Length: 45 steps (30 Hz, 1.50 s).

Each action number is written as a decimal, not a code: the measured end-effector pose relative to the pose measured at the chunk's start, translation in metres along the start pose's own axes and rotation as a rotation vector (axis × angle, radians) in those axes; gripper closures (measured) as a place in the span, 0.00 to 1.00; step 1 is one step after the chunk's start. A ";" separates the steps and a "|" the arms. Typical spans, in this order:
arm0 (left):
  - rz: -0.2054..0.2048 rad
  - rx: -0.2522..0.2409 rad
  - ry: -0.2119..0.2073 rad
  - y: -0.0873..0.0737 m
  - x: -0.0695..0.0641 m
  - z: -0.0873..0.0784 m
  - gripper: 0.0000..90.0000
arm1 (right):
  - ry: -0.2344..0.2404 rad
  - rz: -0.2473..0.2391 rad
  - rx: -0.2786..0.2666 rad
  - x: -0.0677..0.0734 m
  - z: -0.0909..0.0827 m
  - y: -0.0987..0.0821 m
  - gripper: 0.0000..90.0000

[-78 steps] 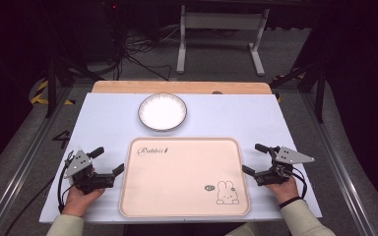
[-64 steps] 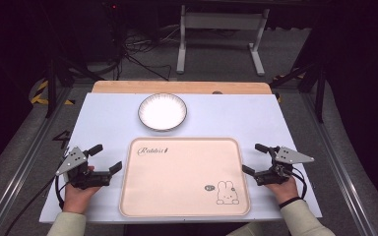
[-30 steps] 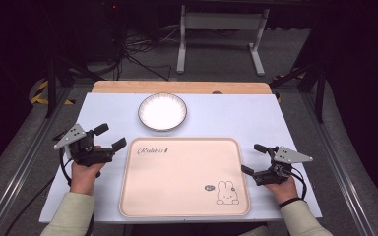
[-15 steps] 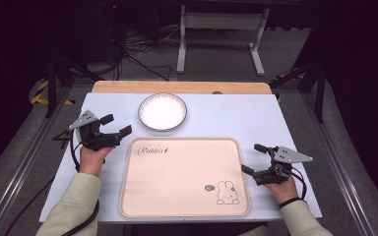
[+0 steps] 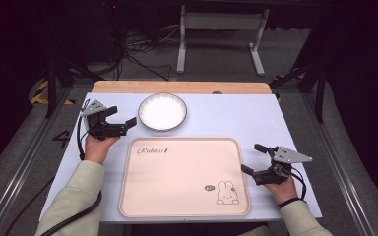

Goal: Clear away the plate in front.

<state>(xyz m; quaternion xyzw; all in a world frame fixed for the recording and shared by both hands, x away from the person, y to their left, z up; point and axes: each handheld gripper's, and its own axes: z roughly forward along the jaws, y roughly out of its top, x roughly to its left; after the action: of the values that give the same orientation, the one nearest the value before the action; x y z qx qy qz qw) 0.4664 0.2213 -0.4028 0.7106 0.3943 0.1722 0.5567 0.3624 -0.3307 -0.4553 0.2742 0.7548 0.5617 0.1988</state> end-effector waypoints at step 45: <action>-0.200 0.298 0.073 -0.015 0.019 0.092 0.16 | -0.006 -0.033 0.019 0.003 0.002 0.001 0.03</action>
<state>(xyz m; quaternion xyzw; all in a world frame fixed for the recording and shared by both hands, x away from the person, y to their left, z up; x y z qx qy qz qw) 0.5364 0.1762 -0.4498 0.7357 0.5039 0.0812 0.4451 0.3612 -0.3266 -0.4554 0.2651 0.7639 0.5505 0.2077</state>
